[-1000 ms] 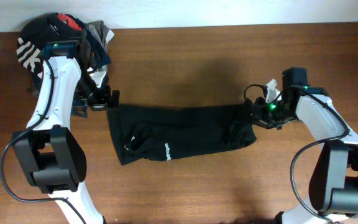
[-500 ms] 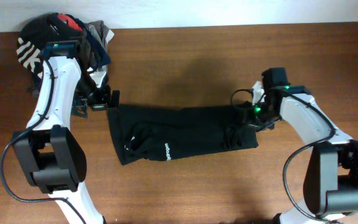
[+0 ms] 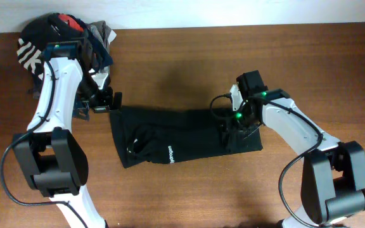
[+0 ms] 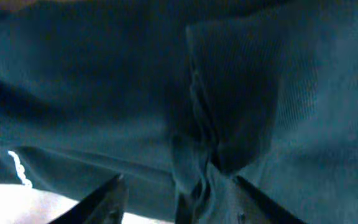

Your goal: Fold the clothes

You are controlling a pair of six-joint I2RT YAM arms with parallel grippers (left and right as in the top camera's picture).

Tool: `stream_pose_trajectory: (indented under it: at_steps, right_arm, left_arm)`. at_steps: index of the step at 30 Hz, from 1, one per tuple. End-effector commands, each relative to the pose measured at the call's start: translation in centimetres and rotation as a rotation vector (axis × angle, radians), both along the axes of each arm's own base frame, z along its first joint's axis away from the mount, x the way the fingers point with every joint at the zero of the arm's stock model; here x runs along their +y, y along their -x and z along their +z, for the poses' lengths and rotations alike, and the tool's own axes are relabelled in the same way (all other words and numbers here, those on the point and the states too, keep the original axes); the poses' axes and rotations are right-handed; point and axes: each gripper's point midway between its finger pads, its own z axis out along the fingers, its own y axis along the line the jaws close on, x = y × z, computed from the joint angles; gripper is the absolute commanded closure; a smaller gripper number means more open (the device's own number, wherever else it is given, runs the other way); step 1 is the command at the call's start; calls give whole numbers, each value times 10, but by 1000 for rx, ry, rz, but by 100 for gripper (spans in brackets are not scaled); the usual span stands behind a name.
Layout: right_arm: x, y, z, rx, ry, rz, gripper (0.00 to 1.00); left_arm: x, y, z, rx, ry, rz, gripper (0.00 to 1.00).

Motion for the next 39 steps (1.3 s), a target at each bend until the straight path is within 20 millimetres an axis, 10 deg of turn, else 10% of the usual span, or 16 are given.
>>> stream_pose_trajectory:
  at_steps: [1, 6, 9, 13, 30, 39]
  right_arm:
    - [-7, -17, 34, -56, 0, -23, 46]
    - [-41, -35, 75, -123, 5, -54, 45]
    - [-52, -25, 57, -60, 15, -79, 79]
    - [-43, -4, 7, 26, -2, -56, 96]
    - [14, 8, -34, 33, -141, 14, 96]
    - [-33, -17, 64, -82, -113, -56, 94]
  left_arm:
    - [2, 2, 7, -16, -6, 14, 1]
    - [2, 1, 7, -18, -5, 15, 1]
    - [2, 2, 7, -16, -5, 15, 1]
    - [2, 3, 8, -11, -5, 14, 1]
    - [2, 4, 8, -7, -5, 15, 1]
    - [2, 2, 7, -14, -5, 15, 1]
